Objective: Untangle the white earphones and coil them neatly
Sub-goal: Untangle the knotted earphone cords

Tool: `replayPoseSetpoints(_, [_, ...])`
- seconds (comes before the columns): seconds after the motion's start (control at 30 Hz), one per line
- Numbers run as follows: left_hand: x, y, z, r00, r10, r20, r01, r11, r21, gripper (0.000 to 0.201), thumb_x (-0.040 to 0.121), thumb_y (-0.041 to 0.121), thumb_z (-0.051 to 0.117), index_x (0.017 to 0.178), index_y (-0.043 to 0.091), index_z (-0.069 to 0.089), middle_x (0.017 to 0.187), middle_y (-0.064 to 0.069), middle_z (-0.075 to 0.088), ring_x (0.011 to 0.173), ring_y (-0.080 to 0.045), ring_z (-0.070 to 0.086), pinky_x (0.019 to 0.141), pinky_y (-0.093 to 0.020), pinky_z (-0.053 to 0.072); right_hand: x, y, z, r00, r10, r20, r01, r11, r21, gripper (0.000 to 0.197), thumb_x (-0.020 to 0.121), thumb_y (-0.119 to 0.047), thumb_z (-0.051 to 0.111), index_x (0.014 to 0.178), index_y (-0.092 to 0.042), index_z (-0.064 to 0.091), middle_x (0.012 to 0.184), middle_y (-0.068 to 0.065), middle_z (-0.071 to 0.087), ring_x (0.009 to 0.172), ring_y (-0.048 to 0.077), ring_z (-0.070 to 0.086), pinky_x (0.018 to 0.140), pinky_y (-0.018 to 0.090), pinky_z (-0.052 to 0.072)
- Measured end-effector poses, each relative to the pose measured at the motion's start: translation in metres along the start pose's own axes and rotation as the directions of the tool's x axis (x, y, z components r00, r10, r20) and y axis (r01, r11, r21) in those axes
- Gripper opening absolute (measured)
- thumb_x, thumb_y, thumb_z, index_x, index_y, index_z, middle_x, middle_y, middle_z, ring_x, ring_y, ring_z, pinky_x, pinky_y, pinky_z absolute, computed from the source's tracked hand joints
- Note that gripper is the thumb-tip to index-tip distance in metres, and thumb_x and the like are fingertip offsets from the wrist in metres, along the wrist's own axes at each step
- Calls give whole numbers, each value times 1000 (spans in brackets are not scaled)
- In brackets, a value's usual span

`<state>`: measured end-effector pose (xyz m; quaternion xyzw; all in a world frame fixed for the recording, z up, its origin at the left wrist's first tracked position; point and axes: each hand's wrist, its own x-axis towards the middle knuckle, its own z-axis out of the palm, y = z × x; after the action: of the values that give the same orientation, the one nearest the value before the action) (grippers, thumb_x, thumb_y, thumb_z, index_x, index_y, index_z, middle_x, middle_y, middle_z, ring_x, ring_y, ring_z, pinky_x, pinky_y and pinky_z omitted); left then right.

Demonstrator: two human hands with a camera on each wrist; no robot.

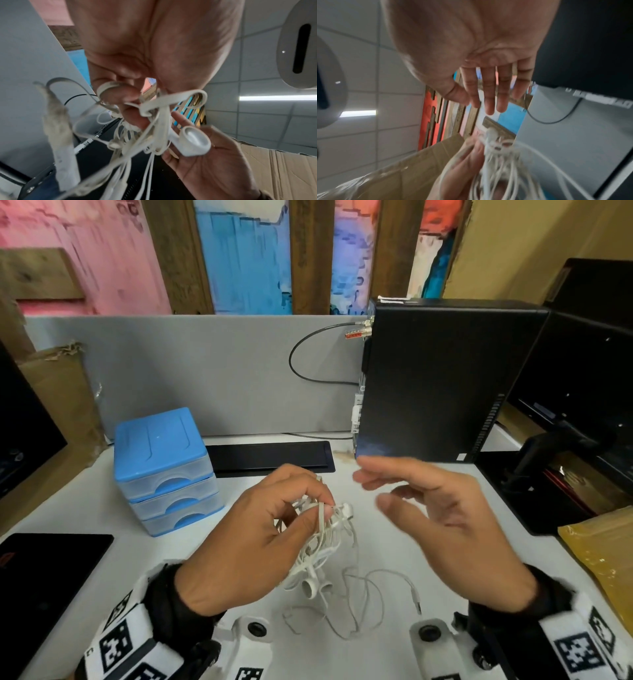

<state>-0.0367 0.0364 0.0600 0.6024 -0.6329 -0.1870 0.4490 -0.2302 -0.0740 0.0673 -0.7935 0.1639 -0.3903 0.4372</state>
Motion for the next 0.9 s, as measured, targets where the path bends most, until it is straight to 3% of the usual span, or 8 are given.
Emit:
replayPoseSetpoints(0.13, [-1, 2, 3, 999, -22, 25, 24, 996, -85, 19, 95, 10, 63, 89, 27, 71, 102, 12, 59, 74, -10, 60, 62, -11, 41, -5, 4, 24, 999, 27, 45, -26, 999, -35, 9, 86, -30, 77, 93, -27, 75, 90, -8, 74, 91, 20, 67, 76, 39, 52])
replayPoseSetpoints(0.27, [0, 1, 3, 997, -34, 64, 45, 982, -184, 13, 96, 27, 59, 95, 20, 70, 104, 6, 60, 72, -15, 63, 67, -22, 47, -4, 12, 21, 999, -1, 51, 2, 1000, -26, 10, 85, -31, 77, 83, -22, 72, 76, -1, 69, 75, 20, 62, 67, 37, 50])
replayPoseSetpoints(0.4, [0, 3, 6, 995, -77, 57, 90, 948, -306, 16, 98, 27, 57, 91, 15, 66, 99, -1, 64, 55, -8, 56, 52, -13, 42, -3, 12, 19, 997, -51, 56, 50, 999, 20, 4, 85, -17, 75, 83, -17, 72, 80, -3, 71, 79, 23, 64, 67, 32, 50])
replayPoseSetpoints(0.53, [2, 0, 2, 993, -110, 41, 117, 929, -352, 15, 96, 25, 57, 89, 14, 66, 90, 1, 64, 52, -8, 54, 50, -17, 41, -1, 12, 19, 998, -56, -1, 55, 978, 201, 6, 83, -10, 76, 87, -13, 72, 83, 4, 71, 78, 27, 66, 65, 43, 51])
replayPoseSetpoints(0.67, [0, -2, 7, 991, -118, 71, 134, 945, -297, 17, 96, 31, 59, 97, 17, 68, 100, -2, 66, 59, -27, 53, 54, -32, 42, -3, 10, 25, 996, -84, 13, 83, 995, 63, 18, 82, -13, 80, 97, -20, 74, 82, -2, 70, 74, 21, 65, 60, 34, 50])
replayPoseSetpoints(0.73, [-1, -1, 9, 989, -130, 76, 148, 936, -319, 16, 98, 29, 58, 95, 16, 67, 98, -6, 67, 56, -20, 50, 51, -25, 40, -4, 11, 27, 995, -102, 19, 102, 995, -9, 9, 85, -14, 78, 90, -20, 75, 80, -4, 70, 72, 21, 64, 59, 29, 49])
replayPoseSetpoints(0.8, [1, 2, 8, 986, -152, 71, 168, 906, -388, 17, 93, 25, 58, 91, 11, 66, 97, -16, 66, 52, -12, 52, 48, -20, 40, -3, 14, 23, 996, -89, 19, 89, 996, -2, 4, 87, -13, 75, 86, -17, 74, 79, -3, 71, 72, 22, 64, 60, 31, 50])
replayPoseSetpoints(0.9, [2, 3, 6, 982, -173, 77, 189, 882, -432, 20, 94, 27, 58, 93, 9, 66, 97, -19, 65, 56, -13, 54, 46, -28, 42, -1, 15, 17, 997, -41, 64, 40, 999, 17, 2, 88, -14, 72, 85, -14, 71, 81, -3, 70, 78, 23, 65, 66, 38, 53])
